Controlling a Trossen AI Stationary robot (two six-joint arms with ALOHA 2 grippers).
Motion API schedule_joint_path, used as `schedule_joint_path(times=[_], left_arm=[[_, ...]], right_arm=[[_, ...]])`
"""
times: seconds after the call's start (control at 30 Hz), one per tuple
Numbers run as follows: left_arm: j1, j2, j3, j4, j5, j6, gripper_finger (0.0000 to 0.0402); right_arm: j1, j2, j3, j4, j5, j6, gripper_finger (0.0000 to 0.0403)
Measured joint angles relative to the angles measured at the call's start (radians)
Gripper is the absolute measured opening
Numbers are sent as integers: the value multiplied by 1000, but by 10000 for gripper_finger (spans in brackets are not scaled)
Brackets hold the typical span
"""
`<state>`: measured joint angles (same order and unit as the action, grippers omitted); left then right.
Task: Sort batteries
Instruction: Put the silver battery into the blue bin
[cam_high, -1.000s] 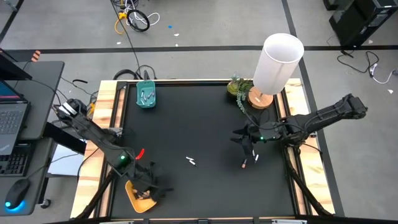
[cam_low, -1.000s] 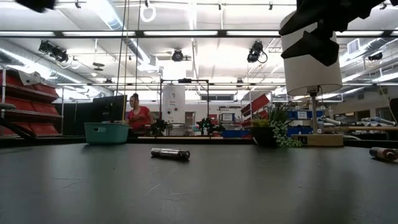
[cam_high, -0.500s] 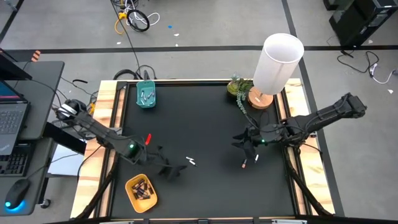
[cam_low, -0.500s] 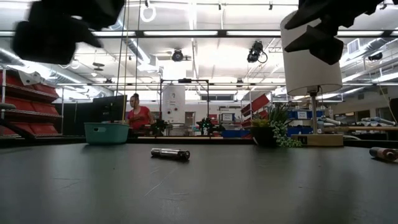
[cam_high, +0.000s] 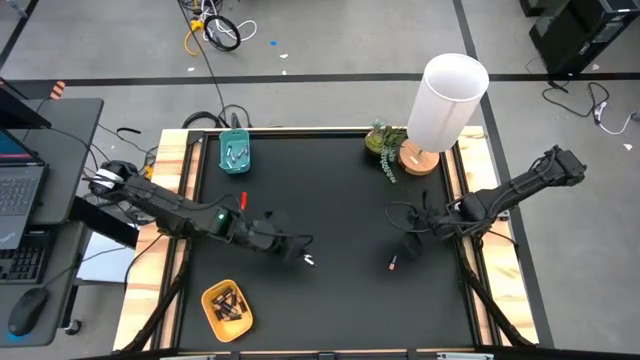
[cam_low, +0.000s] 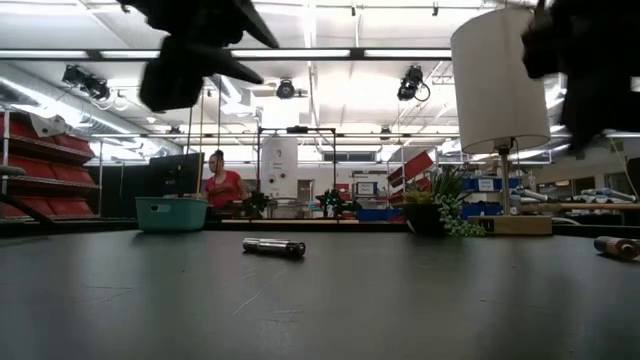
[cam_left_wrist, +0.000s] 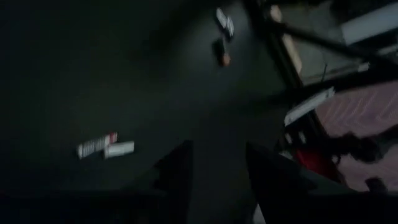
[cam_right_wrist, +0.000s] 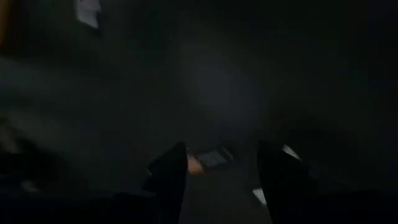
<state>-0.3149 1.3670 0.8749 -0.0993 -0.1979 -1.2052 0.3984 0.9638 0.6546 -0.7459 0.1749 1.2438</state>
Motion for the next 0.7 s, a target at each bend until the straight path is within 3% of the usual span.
schedule_joint_path(times=[0.13, 0.27, 0.6, 0.7], left_arm=[[50, 0, 0, 40, -23, 44, 161], [95, 0, 0, 79, -19, 53, 161], [185, 0, 0, 89, 17, 169, 161], [231, 0, 0, 90, 102, 243, 161]], right_arm=[[0, 0, 0, -157, -63, 82, 180], [0, 0, 0, -189, -98, 134, 180], [-33, 0, -49, -178, -45, 194, 180], [-41, 0, -89, -98, -4, 203, 180]])
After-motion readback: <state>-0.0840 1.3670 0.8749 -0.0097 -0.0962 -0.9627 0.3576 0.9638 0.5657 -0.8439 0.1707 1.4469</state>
